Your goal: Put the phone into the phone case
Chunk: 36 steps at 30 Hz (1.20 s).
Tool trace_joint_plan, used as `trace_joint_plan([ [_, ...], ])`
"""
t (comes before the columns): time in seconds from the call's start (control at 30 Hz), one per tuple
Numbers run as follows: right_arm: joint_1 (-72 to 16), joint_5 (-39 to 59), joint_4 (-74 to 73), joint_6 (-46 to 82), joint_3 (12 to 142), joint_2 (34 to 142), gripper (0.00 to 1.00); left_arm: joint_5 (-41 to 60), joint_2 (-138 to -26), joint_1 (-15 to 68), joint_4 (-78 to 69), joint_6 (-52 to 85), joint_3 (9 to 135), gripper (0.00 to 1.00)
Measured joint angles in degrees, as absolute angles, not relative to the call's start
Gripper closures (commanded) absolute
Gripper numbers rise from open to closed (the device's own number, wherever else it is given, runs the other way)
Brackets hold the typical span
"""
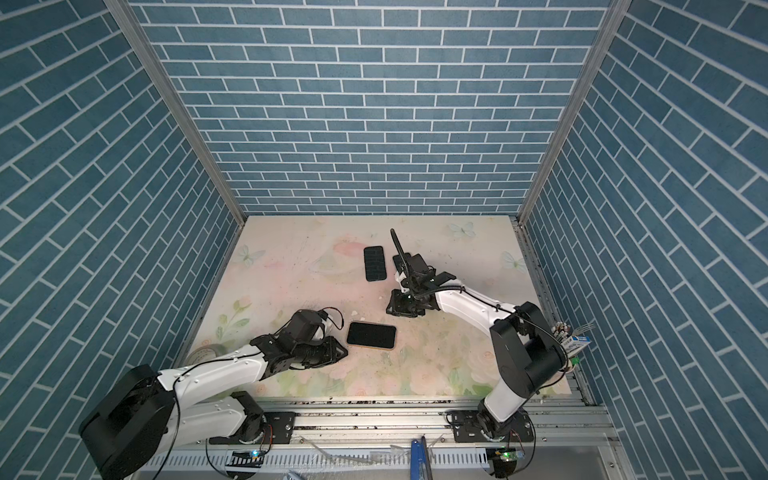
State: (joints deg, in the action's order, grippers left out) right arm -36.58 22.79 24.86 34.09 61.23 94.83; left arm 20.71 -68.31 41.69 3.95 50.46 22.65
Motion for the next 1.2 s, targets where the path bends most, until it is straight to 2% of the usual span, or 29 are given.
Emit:
trace_joint_plan([
  [0.23, -35.9, 24.8, 24.6, 33.6, 62.9, 100.0, 0.63, 17.2, -76.8, 47.3, 7.3, 49.2, 30.7, 0.72],
  [0.53, -35.9, 28.6, 20.2, 33.9, 60.8, 100.5, 0.63, 16.7, -84.8, 47.4, 11.1, 45.6, 37.4, 0.73],
  [1.2, -35.6, 35.0, 7.2, 36.7, 50.4, 100.7, 0.65, 17.7, -90.7, 44.4, 17.0, 42.2, 44.7, 0.73],
])
